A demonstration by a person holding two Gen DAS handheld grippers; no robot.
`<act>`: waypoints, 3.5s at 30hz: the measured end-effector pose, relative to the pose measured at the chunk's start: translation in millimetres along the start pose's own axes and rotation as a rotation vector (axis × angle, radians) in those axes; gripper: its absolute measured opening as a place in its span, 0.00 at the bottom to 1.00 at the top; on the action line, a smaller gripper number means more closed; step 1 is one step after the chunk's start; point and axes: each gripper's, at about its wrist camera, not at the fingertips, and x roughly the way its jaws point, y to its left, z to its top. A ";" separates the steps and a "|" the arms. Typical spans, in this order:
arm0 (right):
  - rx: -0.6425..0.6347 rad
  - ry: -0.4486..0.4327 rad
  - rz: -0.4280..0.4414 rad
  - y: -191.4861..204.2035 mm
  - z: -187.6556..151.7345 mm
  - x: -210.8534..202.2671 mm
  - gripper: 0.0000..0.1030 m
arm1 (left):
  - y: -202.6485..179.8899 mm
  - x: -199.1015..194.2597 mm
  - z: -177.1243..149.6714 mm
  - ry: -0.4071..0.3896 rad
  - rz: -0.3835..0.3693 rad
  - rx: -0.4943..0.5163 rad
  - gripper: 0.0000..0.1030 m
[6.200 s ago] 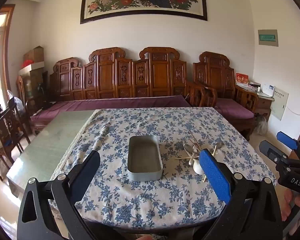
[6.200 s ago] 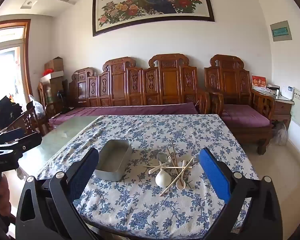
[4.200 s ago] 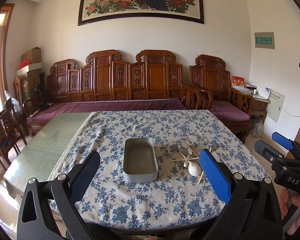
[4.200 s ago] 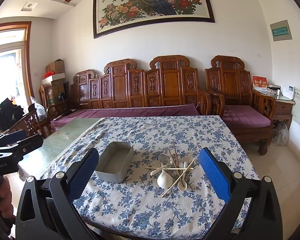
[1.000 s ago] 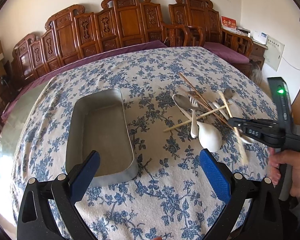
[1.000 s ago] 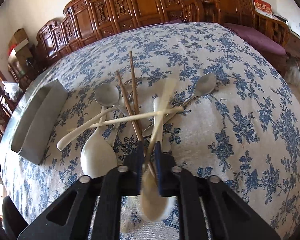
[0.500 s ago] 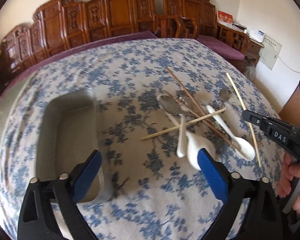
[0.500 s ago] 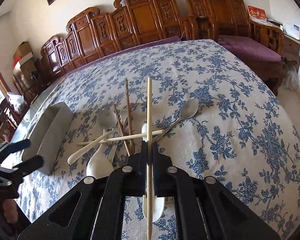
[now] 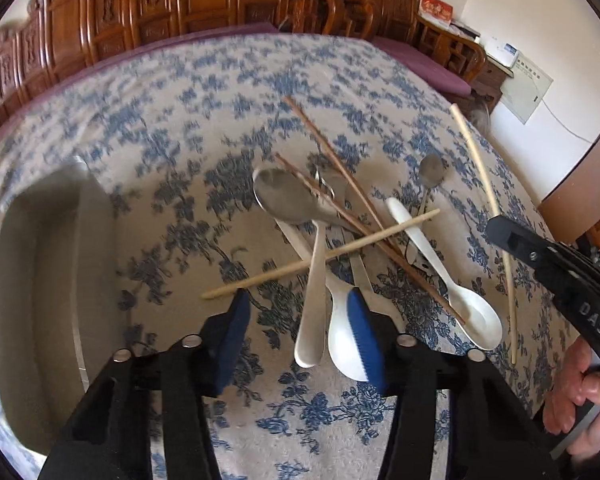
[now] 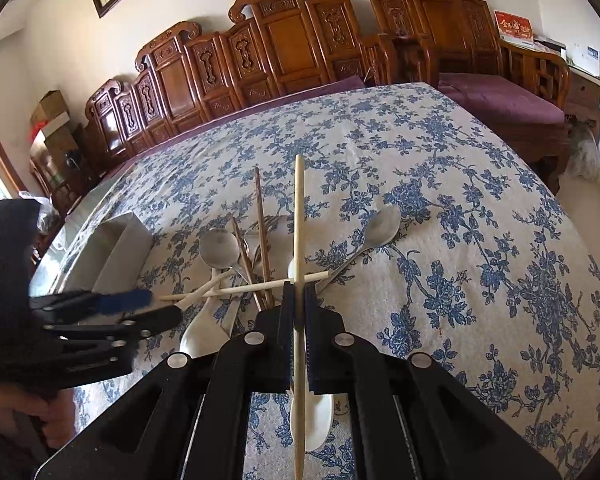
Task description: Organize utensils
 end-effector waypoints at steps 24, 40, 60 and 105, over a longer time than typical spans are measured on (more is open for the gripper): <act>-0.059 0.000 0.034 29.0 0.5 -6.4 0.06 | -7.4 -104.5 -10.7 -0.182 0.053 0.053 0.11; -0.128 0.013 0.145 83.7 -5.1 -9.8 0.06 | 72.2 -147.2 -27.5 -0.281 0.145 -0.029 0.11; -0.234 0.038 0.188 162.4 22.4 6.6 0.06 | 157.7 -90.6 -36.8 -0.209 0.210 -0.131 0.11; -0.329 0.198 0.167 288.3 4.9 130.1 0.06 | 250.1 -144.6 -45.0 -0.294 0.284 -0.293 0.27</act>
